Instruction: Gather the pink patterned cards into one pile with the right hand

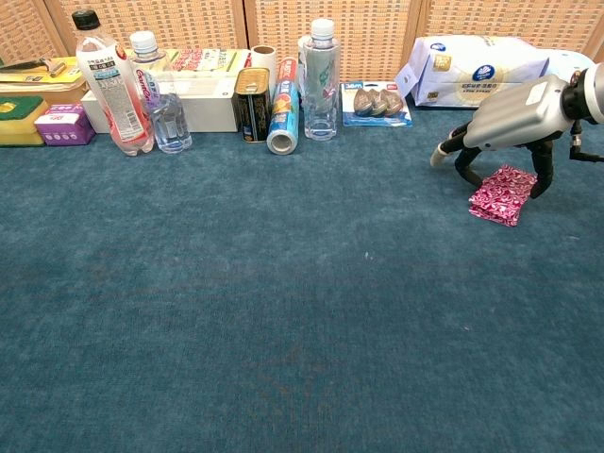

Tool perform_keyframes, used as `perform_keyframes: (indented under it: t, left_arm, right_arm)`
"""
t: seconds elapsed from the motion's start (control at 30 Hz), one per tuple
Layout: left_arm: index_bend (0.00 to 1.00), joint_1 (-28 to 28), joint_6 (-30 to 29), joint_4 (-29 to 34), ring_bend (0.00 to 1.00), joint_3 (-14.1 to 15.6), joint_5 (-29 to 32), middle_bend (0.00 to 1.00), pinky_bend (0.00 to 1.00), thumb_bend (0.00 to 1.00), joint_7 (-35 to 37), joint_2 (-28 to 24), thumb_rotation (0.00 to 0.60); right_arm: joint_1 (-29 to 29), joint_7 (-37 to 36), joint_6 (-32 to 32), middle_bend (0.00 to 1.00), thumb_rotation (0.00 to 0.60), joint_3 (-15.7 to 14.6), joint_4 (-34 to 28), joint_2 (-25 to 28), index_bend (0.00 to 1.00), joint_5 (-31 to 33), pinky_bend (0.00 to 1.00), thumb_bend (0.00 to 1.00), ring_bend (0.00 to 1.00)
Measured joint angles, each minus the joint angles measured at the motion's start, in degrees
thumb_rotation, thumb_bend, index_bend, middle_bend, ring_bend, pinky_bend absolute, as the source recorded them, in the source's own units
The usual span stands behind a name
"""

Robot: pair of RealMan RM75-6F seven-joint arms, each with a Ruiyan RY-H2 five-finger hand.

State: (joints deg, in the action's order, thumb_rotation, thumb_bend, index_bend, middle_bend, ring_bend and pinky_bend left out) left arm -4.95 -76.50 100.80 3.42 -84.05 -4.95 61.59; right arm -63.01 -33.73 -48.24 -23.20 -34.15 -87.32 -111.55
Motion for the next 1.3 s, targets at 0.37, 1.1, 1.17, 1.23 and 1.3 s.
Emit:
perform_keyframes:
  t: [0.37, 1.1, 1.17, 1.23, 1.3]
  left_arm:
    - [0.00, 0.9, -2.0, 0.0, 0.00, 0.4, -1.7, 0.00, 0.05, 0.03, -0.5, 0.2, 0.600]
    - [0.00, 1.7, -4.2, -0.4, 0.00, 0.3, -2.9, 0.00, 0.05, 0.03, 0.8, -0.3, 0.600]
    - [0.00, 2.1, -5.3, -0.6, 0.00, 0.2, -3.1, 0.00, 0.05, 0.03, 0.6, -0.3, 0.600]
    - [0.00, 2.5, -6.3, -0.8, 0.00, 0.1, -3.3, 0.00, 0.05, 0.03, 0.5, -0.2, 0.600]
    - [0.00, 2.9, -7.3, -1.2, 0.00, 0.0, -3.8, 0.00, 0.05, 0.03, 0.7, -0.1, 0.600]
  right_arm:
    - [0.6, -0.5, -0.4, 0.11, 0.600, -0.4, 1.2, -0.8, 0.38, 0.0, 0.39, 0.10, 0.15]
    - [0.8, 1.4, -2.4, 0.10, 0.600, 0.9, -2.4, 1.8, 0.25, 1.4, 0.39, 0.08, 0.15]
    - [1.0, 2.3, -3.7, 0.10, 0.600, 1.7, -4.7, 3.3, 0.25, 1.9, 0.38, 0.08, 0.15]
    - [1.3, 3.4, -4.6, 0.10, 0.600, 2.3, -7.4, 4.7, 0.24, 2.5, 0.36, 0.08, 0.15]
    - [1.7, 5.1, -5.8, 0.10, 0.600, 3.2, -11.0, 6.8, 0.24, 3.4, 0.36, 0.08, 0.15]
